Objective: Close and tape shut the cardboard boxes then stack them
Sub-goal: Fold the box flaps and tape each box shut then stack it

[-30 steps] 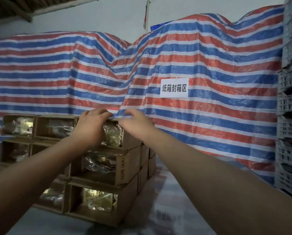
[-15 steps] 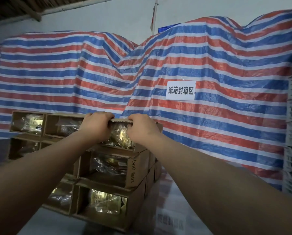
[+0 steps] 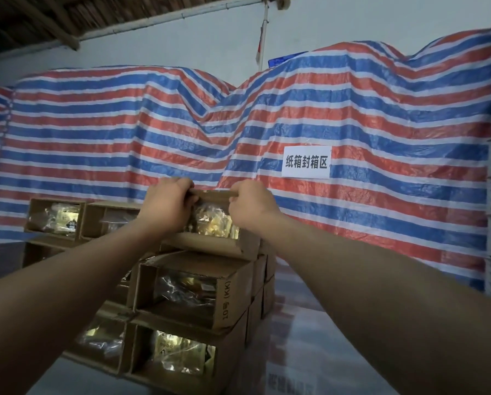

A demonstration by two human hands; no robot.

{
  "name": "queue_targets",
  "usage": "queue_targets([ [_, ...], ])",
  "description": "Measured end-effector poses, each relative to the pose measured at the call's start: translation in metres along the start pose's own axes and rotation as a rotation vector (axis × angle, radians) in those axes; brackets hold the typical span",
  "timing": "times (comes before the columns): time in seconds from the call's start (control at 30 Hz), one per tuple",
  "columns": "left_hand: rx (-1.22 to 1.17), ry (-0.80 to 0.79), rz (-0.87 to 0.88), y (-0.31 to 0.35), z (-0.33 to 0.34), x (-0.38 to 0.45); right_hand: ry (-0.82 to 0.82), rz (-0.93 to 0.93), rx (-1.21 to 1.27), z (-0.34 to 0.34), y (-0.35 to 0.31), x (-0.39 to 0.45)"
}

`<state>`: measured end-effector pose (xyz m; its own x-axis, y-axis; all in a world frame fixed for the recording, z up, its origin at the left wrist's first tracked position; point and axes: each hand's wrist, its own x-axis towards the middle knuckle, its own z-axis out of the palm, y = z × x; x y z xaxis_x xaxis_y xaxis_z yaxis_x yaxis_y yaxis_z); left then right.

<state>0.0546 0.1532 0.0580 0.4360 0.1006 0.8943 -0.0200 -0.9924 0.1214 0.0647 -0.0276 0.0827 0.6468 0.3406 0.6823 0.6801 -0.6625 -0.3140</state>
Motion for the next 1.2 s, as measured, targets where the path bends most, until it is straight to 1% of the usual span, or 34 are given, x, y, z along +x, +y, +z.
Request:
queue_targets([
  [0.07,-0.017,0.052,-0.049,0.009,-0.011,0.01,-0.004,0.025,0.023,-0.019,-0.001,0.006],
  [0.1,-0.042,0.043,-0.092,0.015,-0.017,0.017,-0.004,0.04,0.021,-0.03,-0.001,0.008],
  [0.17,-0.166,-0.025,-0.154,0.027,-0.029,0.03,-0.003,0.078,0.026,-0.052,-0.002,0.013],
  [0.23,-0.299,-0.12,-0.182,0.041,-0.041,0.043,-0.052,0.133,0.043,-0.077,0.001,0.015],
  [0.37,-0.421,-0.319,-0.196,0.072,-0.062,0.056,-0.258,0.292,0.032,-0.131,0.021,0.006],
  [0.43,-0.53,-0.435,-0.237,0.091,-0.066,0.052,-0.312,0.37,0.063,-0.152,0.038,-0.004],
  [0.53,-0.864,-0.722,-0.446,0.121,-0.061,0.038,-0.359,0.484,0.145,-0.172,0.07,-0.023],
  [0.57,-0.965,-0.782,-0.517,0.129,-0.057,0.032,-0.38,0.522,0.177,-0.176,0.082,-0.03],
  [0.63,-1.096,-0.848,-0.595,0.145,-0.043,0.019,-0.421,0.587,0.205,-0.18,0.106,-0.044],
  [0.77,-1.228,-0.905,-0.729,0.182,-0.005,-0.014,-0.453,0.692,0.186,-0.178,0.154,-0.072],
  [0.9,-1.292,-0.979,-0.825,0.209,0.031,-0.048,-0.458,0.795,0.205,-0.164,0.202,-0.103],
  [0.97,-1.316,-0.978,-0.866,0.219,0.046,-0.064,-0.447,0.847,0.246,-0.156,0.223,-0.117],
  [1.03,-1.342,-0.948,-0.895,0.226,0.059,-0.077,-0.429,0.892,0.296,-0.148,0.241,-0.129],
  [1.13,-1.319,-0.99,-0.908,0.232,0.079,-0.092,-0.409,0.936,0.361,-0.132,0.263,-0.149],
  [1.2,-1.333,-1.017,-0.916,0.234,0.088,-0.102,-0.364,0.959,0.422,-0.12,0.276,-0.163],
])
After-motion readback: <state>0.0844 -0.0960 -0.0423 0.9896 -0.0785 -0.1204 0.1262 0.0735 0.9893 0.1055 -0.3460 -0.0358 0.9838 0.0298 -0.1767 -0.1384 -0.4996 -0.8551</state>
